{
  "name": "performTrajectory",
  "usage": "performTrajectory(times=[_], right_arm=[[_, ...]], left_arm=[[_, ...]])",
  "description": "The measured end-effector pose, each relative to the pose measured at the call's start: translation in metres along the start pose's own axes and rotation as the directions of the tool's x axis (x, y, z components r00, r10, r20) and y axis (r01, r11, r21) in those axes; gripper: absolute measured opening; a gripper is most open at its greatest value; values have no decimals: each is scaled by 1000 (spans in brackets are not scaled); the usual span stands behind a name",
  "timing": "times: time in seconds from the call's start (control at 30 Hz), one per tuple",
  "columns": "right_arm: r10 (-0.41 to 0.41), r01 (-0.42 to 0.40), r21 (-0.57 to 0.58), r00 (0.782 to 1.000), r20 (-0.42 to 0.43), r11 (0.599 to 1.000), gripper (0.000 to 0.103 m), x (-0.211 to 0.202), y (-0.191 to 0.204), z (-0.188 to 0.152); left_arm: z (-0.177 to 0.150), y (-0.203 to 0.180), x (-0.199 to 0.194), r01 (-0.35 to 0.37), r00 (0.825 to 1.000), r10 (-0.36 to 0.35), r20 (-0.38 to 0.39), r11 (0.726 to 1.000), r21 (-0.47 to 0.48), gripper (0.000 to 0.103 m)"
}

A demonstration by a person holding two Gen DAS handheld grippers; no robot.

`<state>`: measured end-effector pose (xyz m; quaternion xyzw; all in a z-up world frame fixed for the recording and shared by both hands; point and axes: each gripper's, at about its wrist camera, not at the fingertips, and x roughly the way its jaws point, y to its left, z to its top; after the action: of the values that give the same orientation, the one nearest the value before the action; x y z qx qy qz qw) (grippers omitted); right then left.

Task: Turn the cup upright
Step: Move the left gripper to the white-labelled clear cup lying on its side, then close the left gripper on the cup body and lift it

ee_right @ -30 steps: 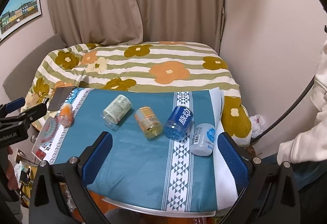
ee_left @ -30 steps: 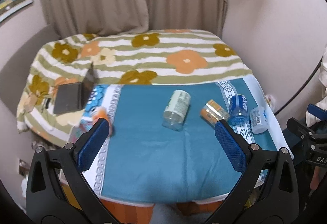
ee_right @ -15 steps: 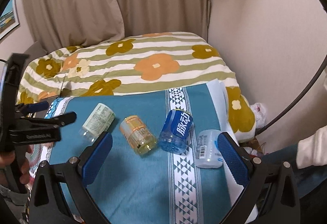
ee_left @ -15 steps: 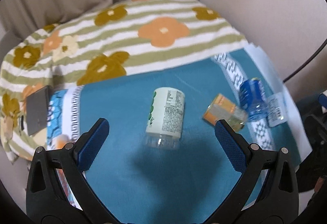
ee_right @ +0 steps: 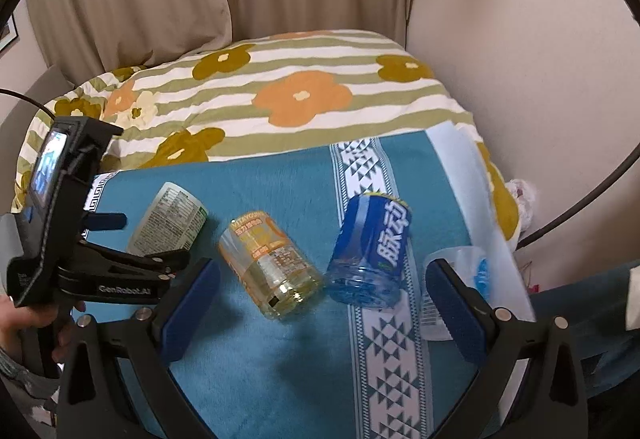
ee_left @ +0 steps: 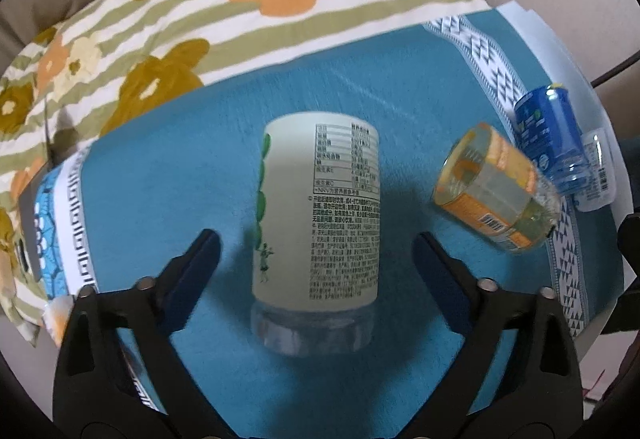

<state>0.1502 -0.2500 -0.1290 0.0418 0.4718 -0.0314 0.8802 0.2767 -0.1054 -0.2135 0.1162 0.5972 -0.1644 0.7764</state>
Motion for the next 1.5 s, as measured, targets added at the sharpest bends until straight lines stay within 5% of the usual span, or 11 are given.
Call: performTrajectory(times=[0.07, 0.17, 0.7, 1.13, 1.5], right_arm=[[0, 0, 11, 1000, -14, 1000, 103, 5, 0, -2], [4, -4, 24, 1000, -25, 1000, 103, 10, 0, -3], [43, -43, 17, 999, -5, 999, 103, -8, -7, -5], [150, -147, -95, 988, 29, 985, 103, -58, -15, -32], [240, -237, -194, 971, -9, 952, 103, -63, -26, -76]], left_arm=[[0, -1, 7, 1, 1000, -1, -21, 1000, 6, 90], [-1, 0, 12, 3, 999, -3, -39, 1000, 5, 67], [-18, -4, -25, -13, 1000, 14, 10, 998, -65, 67], [-92, -29, -83, -34, 996, 55, 77, 969, -246, 67], [-153, -51, -67, -48, 998, 55, 11, 930, -365, 67]])
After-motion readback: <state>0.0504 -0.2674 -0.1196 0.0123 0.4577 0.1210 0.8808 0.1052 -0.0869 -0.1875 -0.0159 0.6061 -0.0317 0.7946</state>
